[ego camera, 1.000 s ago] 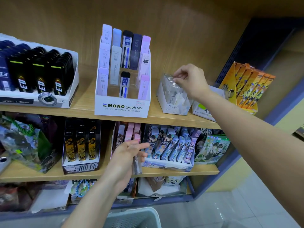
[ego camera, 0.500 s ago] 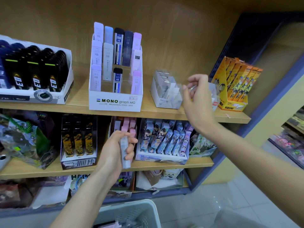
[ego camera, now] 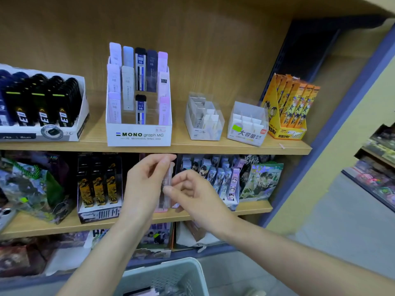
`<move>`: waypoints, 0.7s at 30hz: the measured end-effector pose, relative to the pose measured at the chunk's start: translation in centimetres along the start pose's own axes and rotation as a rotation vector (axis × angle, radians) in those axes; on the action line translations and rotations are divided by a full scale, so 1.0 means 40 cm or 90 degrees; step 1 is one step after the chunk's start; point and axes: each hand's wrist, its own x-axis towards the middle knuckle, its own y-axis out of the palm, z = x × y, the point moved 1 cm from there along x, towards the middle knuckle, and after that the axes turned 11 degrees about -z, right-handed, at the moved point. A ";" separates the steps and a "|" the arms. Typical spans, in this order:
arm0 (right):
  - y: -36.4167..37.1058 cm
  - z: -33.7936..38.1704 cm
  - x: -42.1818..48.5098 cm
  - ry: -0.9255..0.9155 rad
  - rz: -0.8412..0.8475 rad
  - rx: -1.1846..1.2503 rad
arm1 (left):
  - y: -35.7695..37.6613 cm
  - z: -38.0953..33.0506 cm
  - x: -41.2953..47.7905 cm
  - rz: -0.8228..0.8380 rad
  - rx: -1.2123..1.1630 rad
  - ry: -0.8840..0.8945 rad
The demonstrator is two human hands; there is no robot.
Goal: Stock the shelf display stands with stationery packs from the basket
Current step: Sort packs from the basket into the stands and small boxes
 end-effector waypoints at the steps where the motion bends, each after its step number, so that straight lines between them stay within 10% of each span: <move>1: -0.004 0.007 0.002 -0.019 -0.011 -0.004 | 0.003 -0.011 0.000 0.010 0.008 0.020; 14: -0.245 0.193 0.228 -0.274 -0.256 -0.133 | 0.128 -0.159 0.188 0.126 0.459 0.522; 21: -0.259 0.184 0.425 -0.289 -0.335 -0.284 | 0.187 -0.137 0.236 0.209 0.619 0.586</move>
